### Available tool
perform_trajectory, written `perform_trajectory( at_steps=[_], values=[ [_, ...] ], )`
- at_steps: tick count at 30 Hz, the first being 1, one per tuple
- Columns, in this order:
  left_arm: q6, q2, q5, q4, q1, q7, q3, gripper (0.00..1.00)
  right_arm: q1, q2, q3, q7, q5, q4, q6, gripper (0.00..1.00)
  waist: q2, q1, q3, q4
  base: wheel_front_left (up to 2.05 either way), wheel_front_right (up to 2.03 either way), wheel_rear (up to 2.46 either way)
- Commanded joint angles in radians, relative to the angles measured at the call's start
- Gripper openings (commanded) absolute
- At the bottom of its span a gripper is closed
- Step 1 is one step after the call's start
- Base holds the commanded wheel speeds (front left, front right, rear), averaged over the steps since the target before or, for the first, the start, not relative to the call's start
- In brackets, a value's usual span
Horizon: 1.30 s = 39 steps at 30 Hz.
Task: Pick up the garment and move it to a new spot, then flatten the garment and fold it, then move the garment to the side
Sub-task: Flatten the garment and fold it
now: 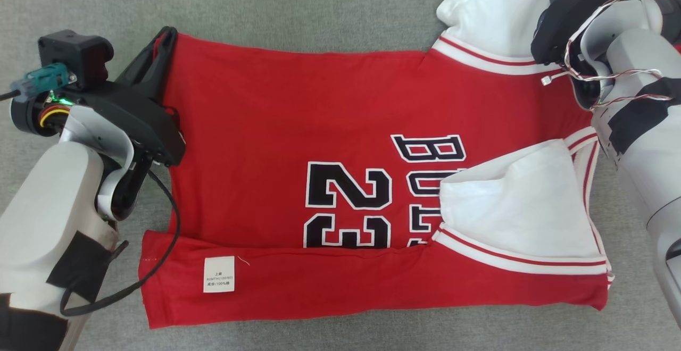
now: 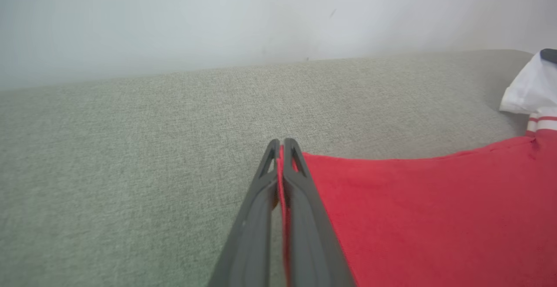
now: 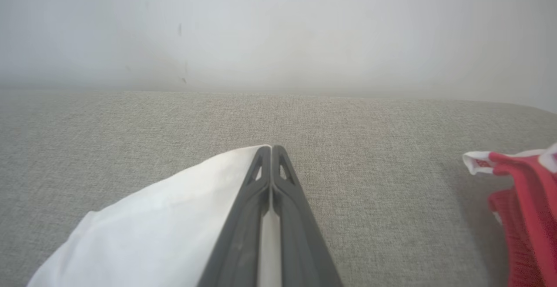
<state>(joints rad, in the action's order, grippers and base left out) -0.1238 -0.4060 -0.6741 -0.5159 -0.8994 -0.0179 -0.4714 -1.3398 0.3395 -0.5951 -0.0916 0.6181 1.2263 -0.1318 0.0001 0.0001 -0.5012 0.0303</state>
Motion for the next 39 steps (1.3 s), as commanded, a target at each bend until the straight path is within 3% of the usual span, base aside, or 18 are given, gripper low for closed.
perform_trajectory(
  at_steps=[1,12,21,28,39],
  values=[
    [0.0,-0.001,-0.001,0.002,0.008,0.002,0.003,0.0,0.004,-0.002,-0.002,-0.004,-0.001,-0.003,0.003,0.0,-0.0001,-0.0001,0.013,0.003,0.0,0.0,0.0],
    [0.009,-0.015,-0.024,-0.003,0.087,0.033,0.006,0.0,0.123,0.02,-0.083,-0.113,0.046,-0.119,0.003,0.0,-0.0001,-0.0001,0.108,0.039,0.0,0.0,0.0],
    [0.018,-0.028,-0.041,0.023,0.222,0.067,-0.001,0.0,0.388,0.128,-0.13,-0.172,0.13,-0.397,0.003,0.0,-0.0001,-0.0001,0.208,0.064,0.0,0.0,0.0],
    [0.036,-0.052,-0.046,0.099,0.349,0.101,-0.005,0.0,0.636,0.202,-0.027,-0.174,0.133,-0.587,0.003,0.0,-0.0001,-0.0001,0.246,0.071,0.0,0.0,0.0],
    [0.072,-0.059,-0.067,0.155,0.484,0.133,-0.005,0.0,1.009,0.195,0.183,-0.148,0.071,-0.854,0.003,0.0,-0.0001,-0.0001,0.285,0.062,0.0,0.0,0.0]
  ],
)
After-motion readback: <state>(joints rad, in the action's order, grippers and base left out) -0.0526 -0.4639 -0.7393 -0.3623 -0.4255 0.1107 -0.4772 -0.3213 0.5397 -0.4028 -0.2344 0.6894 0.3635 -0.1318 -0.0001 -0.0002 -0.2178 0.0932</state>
